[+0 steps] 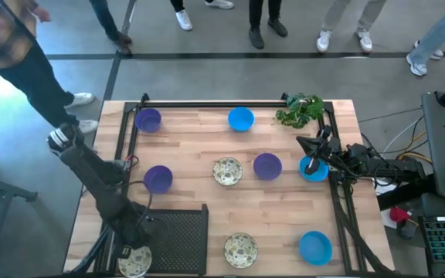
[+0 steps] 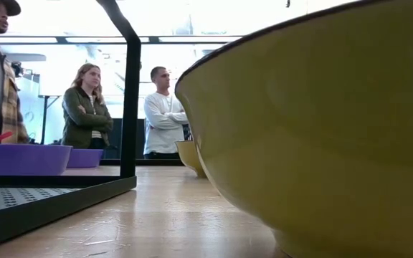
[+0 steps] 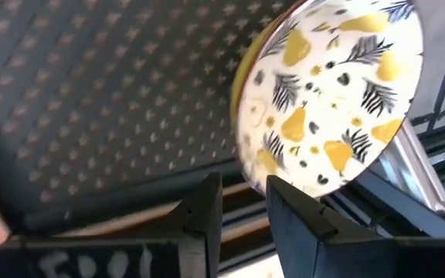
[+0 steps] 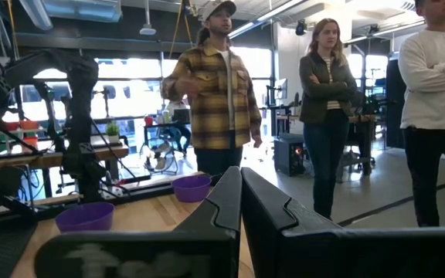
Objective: Pick & Place Mini bowls
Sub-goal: Put the bottom left purple bowl on the shelf
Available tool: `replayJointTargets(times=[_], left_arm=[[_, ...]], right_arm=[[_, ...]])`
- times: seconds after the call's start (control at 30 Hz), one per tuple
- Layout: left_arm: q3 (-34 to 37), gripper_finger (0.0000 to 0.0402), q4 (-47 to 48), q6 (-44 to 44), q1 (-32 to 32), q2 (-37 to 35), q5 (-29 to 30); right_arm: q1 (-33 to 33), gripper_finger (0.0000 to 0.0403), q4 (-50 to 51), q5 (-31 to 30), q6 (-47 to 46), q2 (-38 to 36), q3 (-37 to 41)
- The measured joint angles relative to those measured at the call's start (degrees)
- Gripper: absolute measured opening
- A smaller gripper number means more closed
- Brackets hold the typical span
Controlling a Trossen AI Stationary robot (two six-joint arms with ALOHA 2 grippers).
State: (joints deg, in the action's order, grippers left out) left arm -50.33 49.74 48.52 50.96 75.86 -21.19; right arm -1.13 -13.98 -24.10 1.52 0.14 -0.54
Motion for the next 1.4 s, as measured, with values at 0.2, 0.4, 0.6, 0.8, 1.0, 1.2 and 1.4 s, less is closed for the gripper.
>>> replayJointTargets(times=[0.2,0.4,0.6,0.8,1.0,1.2,1.4], left_arm=[[0.0,0.0094,6.7,8.5,-2.2,-5.2,0.7],[0.0,0.0094,10.6,18.5,-4.5,-12.0,11.5],[0.0,0.0094,10.8,26.0,-7.5,-17.0,21.8],[0.0,0.0094,12.4,34.4,-12.6,-18.5,29.1],[0.0,0.0094,17.2,43.4,-19.5,-18.5,30.4],[1.3,0.0094,22.2,50.0,-26.4,-18.5,31.9],[4.8,0.0094,22.6,50.6,-32.8,-18.4,31.9]], right_arm=[[0.0,0.0008,0.0,0.0,0.0,0.0,0.0],[0.0,0.0008,0.0,0.0,0.0,0.0,0.0],[0.0,0.0008,0.0,0.0,0.0,0.0,0.0],[0.0,0.0008,0.0,0.0,0.0,0.0,0.0],[0.0,0.0008,0.0,0.0,0.4,0.0,0.0],[0.0,0.0008,0.0,0.0,0.4,0.0,0.0],[0.0,0.0008,0.2,2.2,0.0,0.0,0.0]])
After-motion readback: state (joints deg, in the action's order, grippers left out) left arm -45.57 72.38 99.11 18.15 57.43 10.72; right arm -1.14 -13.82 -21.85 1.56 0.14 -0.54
